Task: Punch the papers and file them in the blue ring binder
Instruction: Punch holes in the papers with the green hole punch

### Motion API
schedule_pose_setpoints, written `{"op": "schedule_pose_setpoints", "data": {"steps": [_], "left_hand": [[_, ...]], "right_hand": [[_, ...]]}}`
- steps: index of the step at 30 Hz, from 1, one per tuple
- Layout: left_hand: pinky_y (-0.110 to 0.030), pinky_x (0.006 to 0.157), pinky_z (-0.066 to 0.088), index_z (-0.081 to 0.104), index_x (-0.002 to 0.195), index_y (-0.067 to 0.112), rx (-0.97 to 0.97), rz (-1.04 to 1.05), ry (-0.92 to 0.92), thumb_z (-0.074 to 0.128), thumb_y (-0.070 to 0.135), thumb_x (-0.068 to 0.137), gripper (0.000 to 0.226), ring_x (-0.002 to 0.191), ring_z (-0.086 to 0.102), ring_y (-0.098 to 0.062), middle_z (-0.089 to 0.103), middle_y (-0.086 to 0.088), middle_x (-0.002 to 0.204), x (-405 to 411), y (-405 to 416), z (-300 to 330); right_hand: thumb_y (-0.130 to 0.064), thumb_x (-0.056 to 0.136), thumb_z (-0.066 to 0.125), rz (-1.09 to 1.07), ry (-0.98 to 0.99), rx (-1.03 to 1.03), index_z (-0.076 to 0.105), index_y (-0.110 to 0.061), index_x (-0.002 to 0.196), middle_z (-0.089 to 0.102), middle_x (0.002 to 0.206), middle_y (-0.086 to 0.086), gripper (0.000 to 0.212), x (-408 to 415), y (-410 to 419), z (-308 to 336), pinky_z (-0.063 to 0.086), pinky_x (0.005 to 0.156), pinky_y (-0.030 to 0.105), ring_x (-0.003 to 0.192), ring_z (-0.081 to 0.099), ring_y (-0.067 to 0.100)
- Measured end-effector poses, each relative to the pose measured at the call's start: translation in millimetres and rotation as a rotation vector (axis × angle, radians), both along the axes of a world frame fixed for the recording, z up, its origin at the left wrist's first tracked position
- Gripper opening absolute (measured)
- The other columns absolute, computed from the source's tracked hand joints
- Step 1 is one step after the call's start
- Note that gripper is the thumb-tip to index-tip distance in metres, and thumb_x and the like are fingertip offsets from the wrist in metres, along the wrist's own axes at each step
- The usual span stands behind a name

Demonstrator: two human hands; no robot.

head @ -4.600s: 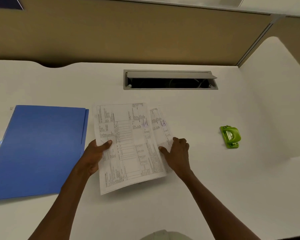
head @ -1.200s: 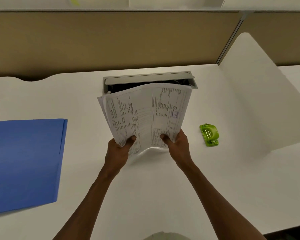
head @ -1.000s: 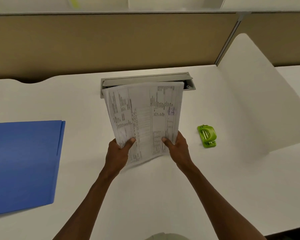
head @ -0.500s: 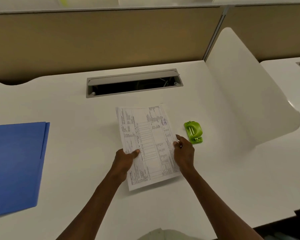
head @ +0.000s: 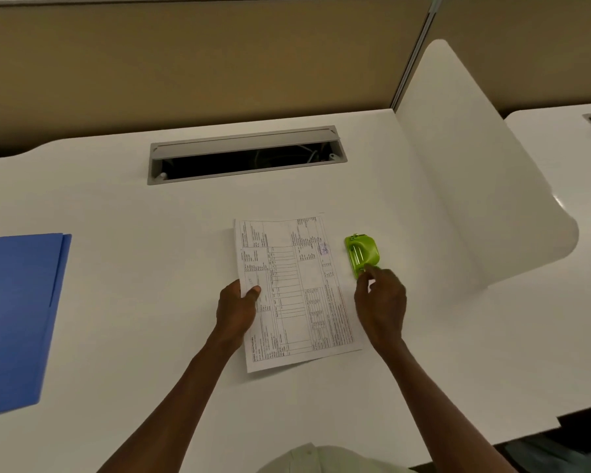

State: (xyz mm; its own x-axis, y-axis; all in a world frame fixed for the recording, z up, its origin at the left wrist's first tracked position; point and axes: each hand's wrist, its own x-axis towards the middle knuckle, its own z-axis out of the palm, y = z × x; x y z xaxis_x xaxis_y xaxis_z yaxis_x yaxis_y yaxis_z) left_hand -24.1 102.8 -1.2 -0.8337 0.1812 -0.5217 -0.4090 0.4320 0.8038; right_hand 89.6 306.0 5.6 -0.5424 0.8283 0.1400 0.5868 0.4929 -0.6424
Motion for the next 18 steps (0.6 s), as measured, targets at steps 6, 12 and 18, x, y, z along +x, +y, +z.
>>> {"op": "schedule_pose_setpoints", "data": {"steps": [6, 12, 18], "left_hand": [[-0.033, 0.071, 0.056, 0.063, 0.117, 0.022, 0.05, 0.007, -0.015, 0.053, 0.021, 0.097, 0.022, 0.089, 0.069, -0.015, 0.07, 0.003, 0.109, 0, 0, -2], [-0.048, 0.08, 0.059, 0.062, 0.116, 0.021, 0.118, 0.042, -0.106, 0.055, 0.02, 0.096, 0.021, 0.088, 0.073, -0.021, 0.072, 0.001, 0.109, 2, 4, -7], [-0.049, 0.082, 0.058, 0.062, 0.116, 0.023, 0.143, 0.046, -0.111, 0.055, 0.022, 0.096, 0.021, 0.09, 0.073, -0.023, 0.072, 0.001, 0.111, 7, 13, -5]], "right_hand": [[-0.028, 0.09, 0.061, 0.061, -0.079, -0.023, 0.06, -0.007, 0.126, 0.067, 0.114, 0.015, 0.042, -12, 51, 4, 0.049, 0.09, 0.039, 0.1, 0.064, 0.033], [-0.034, 0.09, 0.061, 0.121, -0.242, -0.169, 0.064, -0.012, 0.122, 0.069, 0.117, 0.011, 0.039, -25, 72, 6, 0.049, 0.088, 0.038, 0.107, 0.064, 0.031], [-0.028, 0.092, 0.058, 0.152, -0.279, -0.128, 0.065, -0.009, 0.082, 0.066, 0.073, 0.008, 0.022, -23, 70, 0, 0.041, 0.059, 0.029, 0.069, 0.06, 0.028]]}}
